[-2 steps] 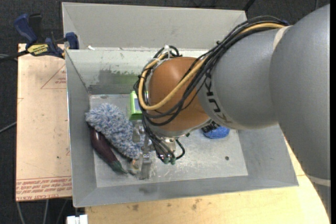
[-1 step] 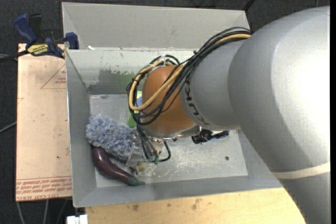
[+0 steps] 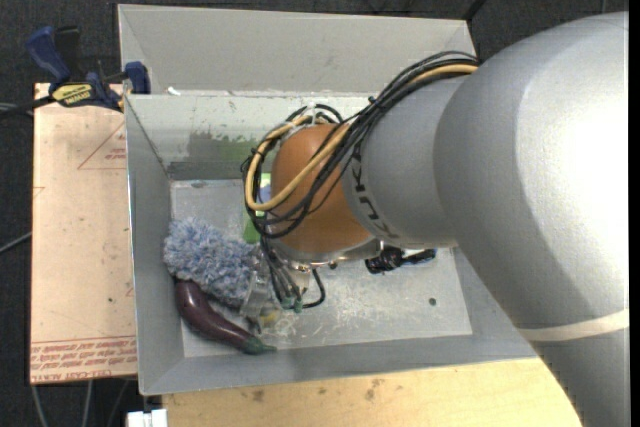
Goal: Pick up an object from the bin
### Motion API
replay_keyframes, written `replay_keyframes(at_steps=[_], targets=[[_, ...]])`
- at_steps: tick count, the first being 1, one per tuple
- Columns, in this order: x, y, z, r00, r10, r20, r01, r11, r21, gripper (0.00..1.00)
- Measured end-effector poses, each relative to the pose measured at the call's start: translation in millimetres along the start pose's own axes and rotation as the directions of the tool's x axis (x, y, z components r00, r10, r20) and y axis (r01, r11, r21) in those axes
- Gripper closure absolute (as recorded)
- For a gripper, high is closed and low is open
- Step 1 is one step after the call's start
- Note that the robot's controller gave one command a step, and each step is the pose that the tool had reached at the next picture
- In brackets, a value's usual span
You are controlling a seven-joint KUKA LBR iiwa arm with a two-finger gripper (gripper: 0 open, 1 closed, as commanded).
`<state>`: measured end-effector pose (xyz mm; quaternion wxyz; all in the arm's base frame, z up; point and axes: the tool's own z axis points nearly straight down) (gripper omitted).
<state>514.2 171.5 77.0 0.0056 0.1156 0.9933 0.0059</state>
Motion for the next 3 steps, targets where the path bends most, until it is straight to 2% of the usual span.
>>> replay_keyframes(at_steps=[1, 2, 3], targets=[[-5.6, -4, -74, 1.000, 0.001, -0.010, -0.001, 1.000, 0.012, 1.00], [-5.7, -5, -74, 1.000, 0.001, -0.009, -0.001, 1.000, 0.012, 1.00], [-10.3, -5, -139, 1.000, -0.001, -0.009, 0.001, 1.000, 0.012, 1.00]])
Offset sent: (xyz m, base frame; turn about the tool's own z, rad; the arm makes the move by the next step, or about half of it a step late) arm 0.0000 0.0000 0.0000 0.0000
